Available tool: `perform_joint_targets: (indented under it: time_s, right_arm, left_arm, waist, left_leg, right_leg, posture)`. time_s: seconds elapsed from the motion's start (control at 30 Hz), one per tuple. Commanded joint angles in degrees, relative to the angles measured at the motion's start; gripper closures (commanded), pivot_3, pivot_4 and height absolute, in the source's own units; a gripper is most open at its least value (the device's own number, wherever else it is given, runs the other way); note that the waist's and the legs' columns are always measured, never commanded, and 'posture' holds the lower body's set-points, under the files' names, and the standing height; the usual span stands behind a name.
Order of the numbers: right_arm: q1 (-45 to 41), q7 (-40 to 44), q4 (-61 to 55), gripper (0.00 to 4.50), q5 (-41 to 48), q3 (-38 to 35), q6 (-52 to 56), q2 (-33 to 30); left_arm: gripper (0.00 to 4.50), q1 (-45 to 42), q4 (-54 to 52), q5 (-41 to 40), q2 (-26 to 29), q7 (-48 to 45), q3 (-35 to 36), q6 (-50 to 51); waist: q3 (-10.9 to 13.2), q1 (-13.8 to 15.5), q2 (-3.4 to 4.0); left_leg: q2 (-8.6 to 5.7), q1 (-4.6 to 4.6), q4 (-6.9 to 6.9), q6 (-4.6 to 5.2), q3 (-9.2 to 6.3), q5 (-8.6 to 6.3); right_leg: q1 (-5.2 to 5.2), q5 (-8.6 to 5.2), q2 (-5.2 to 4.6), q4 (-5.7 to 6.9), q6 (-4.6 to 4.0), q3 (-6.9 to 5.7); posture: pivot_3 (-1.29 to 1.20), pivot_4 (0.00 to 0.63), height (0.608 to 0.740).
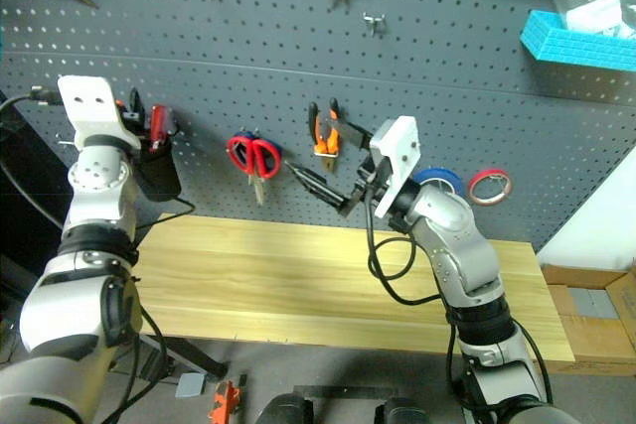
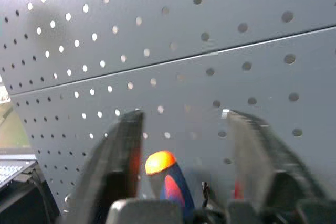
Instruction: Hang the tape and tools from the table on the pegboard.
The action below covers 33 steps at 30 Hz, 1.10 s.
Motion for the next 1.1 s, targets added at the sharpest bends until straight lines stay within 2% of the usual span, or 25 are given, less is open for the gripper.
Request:
perform_joint_targets:
  time_s: [0.03, 0.1, 0.3, 0.4, 0.47, 0.6, 0.7, 0.8, 1.0, 1.1]
  right_arm:
    - [-0.70, 0.07, -1.58, 0.00, -0.09, -0.90, -0.67, -0.59]
    - [-0.73, 0.25, -1.55, 0.00, -0.10, -0.81, -0.65, -0.70]
    - [-0.28, 0.56, -1.99, 0.00, -0.30, -0.71, -0.69, -1.41]
    - [1.36, 0.92, -3.84, 0.00, -0.68, -0.97, -0.35, -3.50]
    - [2.87, -0.86, -5.83, 0.00, -0.51, -2.11, 1.36, -4.56]
    - [6.16, -6.68, -8.05, 0.00, -3.39, -3.90, 2.91, -5.42]
    - [11.40, -15.53, -8.13, 0.00, -4.46, -7.69, 4.49, -1.83]
    - [17.98, -19.22, -8.34, 0.00, -9.73, -7.51, 3.35, -2.40]
    - [25.53, -22.43, -6.04, 0.00, -13.64, -8.27, 0.19, -2.31]
    - [28.20, -23.56, -4.57, 0.00, -14.02, -9.63, -1.57, -1.58]
  left_arm:
    - [0.64, -0.06, -4.19, -0.79, 0.30, -0.04, 0.23, -0.57]
    - [0.04, 0.39, -4.91, -0.96, 0.09, -0.01, 0.25, -0.29]
    - [0.04, 1.92, -8.78, -3.02, -1.40, -1.63, 0.67, 1.11]
    - [0.04, 5.57, -18.15, -5.02, -3.15, -4.69, 0.23, -1.12]
    - [0.04, 9.38, -28.13, -6.06, -4.74, -8.23, -1.78, -0.69]
    - [0.04, 16.81, -43.44, -4.87, -7.77, -11.75, -6.72, 4.95]
    - [0.04, 23.79, -52.70, -7.31, -13.76, -11.92, -9.88, 12.19]
    - [0.04, 30.77, -58.78, -9.45, -19.82, -12.20, -13.53, 19.98]
    - [0.04, 38.17, -59.92, -13.02, -27.01, -9.47, -13.33, 37.41]
    - [0.04, 39.83, -59.07, -12.09, -27.40, -7.75, -11.84, 40.11]
  waist:
    - [-0.06, 0.01, -0.02]
    - [-0.12, 0.02, -0.05]
    - [-0.18, 0.01, -0.10]
    - [-0.19, 0.04, -0.11]
    - [-0.21, 0.10, -0.13]
    - [-0.46, 0.16, -0.05]
    - [-1.63, 0.10, 0.35]
    - [-2.00, -0.07, 0.58]
    - [-2.07, -1.99, 0.74]
    - [-2.17, -3.24, 0.89]
  left_leg:
    - [0.00, 0.01, 0.02, 0.00, 0.00, 0.00]
    - [0.00, 0.04, 0.06, 0.00, 0.02, 0.00]
    - [0.01, 0.28, 0.06, 0.00, 0.15, 0.00]
    - [0.01, 0.33, 0.06, 0.00, 0.16, 0.00]
    - [0.01, 0.33, 0.05, 0.00, 0.18, 0.00]
    - [0.00, 0.39, 0.03, 0.00, 0.15, 0.00]
    - [-0.01, 0.54, -0.02, 0.00, 0.25, 0.00]
    - [-0.05, 0.83, -0.07, 0.03, 0.29, -0.01]
    - [-0.03, 1.52, -0.11, 0.05, 0.18, 0.03]
    - [-0.02, 2.10, -0.20, 0.05, 0.08, 0.02]
  right_leg:
    - [0.00, 0.00, 0.00, 0.04, 0.00, 0.01]
    - [0.00, -0.01, 0.00, 0.12, -0.01, 0.04]
    - [0.09, -0.01, 0.00, 0.22, -0.02, 0.11]
    - [0.14, -0.02, 0.00, 0.22, -0.03, 0.18]
    - [0.14, -0.02, -0.01, 0.20, -0.04, 0.24]
    - [0.19, -0.05, -0.06, 0.22, -0.08, 0.27]
    - [0.32, -0.06, -0.05, 0.17, -0.09, 0.33]
    - [0.52, -0.10, -0.05, 0.17, -0.11, 0.44]
    - [1.10, -0.36, 0.20, 0.20, -0.06, 0.51]
    - [1.62, -0.46, 0.21, 0.17, -0.13, 0.52]
  posture:
    - [0.13, 0.000, 0.740]
    - [0.13, 0.000, 0.740]
    - [0.13, 0.000, 0.740]
    - [0.13, 0.000, 0.740]
    - [0.12, 0.000, 0.740]
    - [0.12, 0.000, 0.740]
    - [0.09, 0.000, 0.740]
    - [0.08, 0.000, 0.740]
    - [0.04, 0.000, 0.740]
    - [0.04, 0.000, 0.740]
